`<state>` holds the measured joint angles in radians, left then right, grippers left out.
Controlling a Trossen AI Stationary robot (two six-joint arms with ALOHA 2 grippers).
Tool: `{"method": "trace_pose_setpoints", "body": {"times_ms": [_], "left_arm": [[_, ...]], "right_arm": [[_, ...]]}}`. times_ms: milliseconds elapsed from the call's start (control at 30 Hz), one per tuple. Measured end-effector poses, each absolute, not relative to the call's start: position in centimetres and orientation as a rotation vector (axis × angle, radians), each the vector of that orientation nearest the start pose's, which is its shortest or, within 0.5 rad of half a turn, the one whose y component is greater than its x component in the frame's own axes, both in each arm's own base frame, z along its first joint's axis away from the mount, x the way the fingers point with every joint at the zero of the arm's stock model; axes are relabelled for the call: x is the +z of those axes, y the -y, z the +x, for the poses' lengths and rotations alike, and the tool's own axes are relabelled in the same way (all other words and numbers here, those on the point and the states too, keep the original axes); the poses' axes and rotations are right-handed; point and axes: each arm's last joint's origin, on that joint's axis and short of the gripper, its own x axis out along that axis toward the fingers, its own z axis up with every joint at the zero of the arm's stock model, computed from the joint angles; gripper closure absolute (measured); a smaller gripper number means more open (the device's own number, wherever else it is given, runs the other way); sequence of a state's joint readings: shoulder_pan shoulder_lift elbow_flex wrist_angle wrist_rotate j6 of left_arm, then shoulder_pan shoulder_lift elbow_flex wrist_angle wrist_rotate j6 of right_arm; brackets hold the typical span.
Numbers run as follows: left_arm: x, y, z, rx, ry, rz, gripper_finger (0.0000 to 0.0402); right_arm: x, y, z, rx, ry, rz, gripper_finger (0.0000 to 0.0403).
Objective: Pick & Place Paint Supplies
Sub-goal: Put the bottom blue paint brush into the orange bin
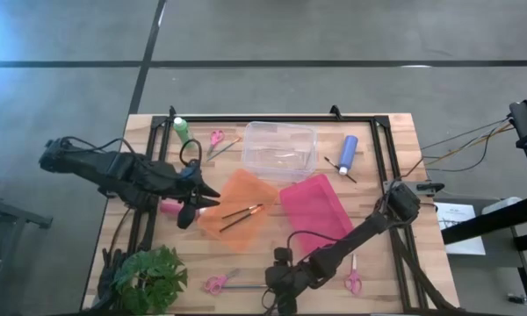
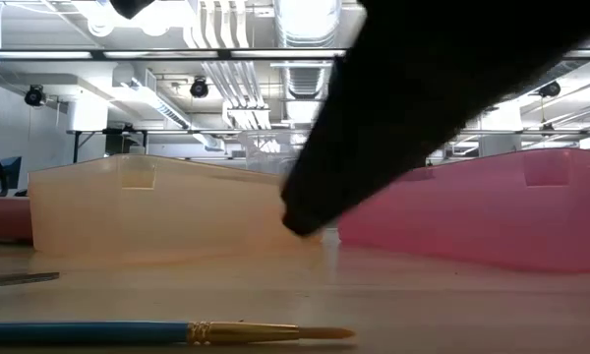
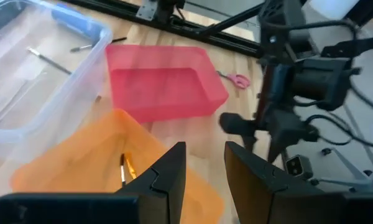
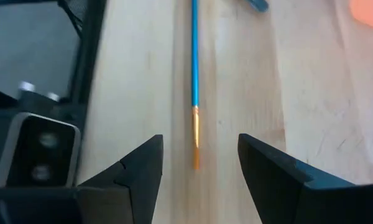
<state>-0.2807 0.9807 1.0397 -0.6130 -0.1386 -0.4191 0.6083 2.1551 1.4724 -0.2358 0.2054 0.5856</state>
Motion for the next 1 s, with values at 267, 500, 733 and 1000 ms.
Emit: {"method": "trace_pose_setpoints", "body": {"times_ms": [267, 500, 733, 1000], "left_arm": [[35.20, 5.48, 19.08, -0.052, -0.518, -0.299, 0.0281], [35.22, 5.48, 19.09, -0.052, -0.517, -0.300, 0.0281], [35.26, 5.50, 19.11, -0.054, -0.513, -0.301, 0.0281], [35.25, 5.50, 19.11, -0.054, -0.513, -0.301, 0.0281]], "right_arm": [[13.55, -25.32, 37.43, 0.106, -0.915, 0.171, 0.0200], [13.53, -24.98, 37.68, 0.089, -0.900, 0.158, 0.0200], [13.46, -25.15, 37.70, 0.105, -0.874, 0.172, 0.0200], [13.39, -25.10, 37.69, 0.114, -0.871, 0.154, 0.0200]]}}
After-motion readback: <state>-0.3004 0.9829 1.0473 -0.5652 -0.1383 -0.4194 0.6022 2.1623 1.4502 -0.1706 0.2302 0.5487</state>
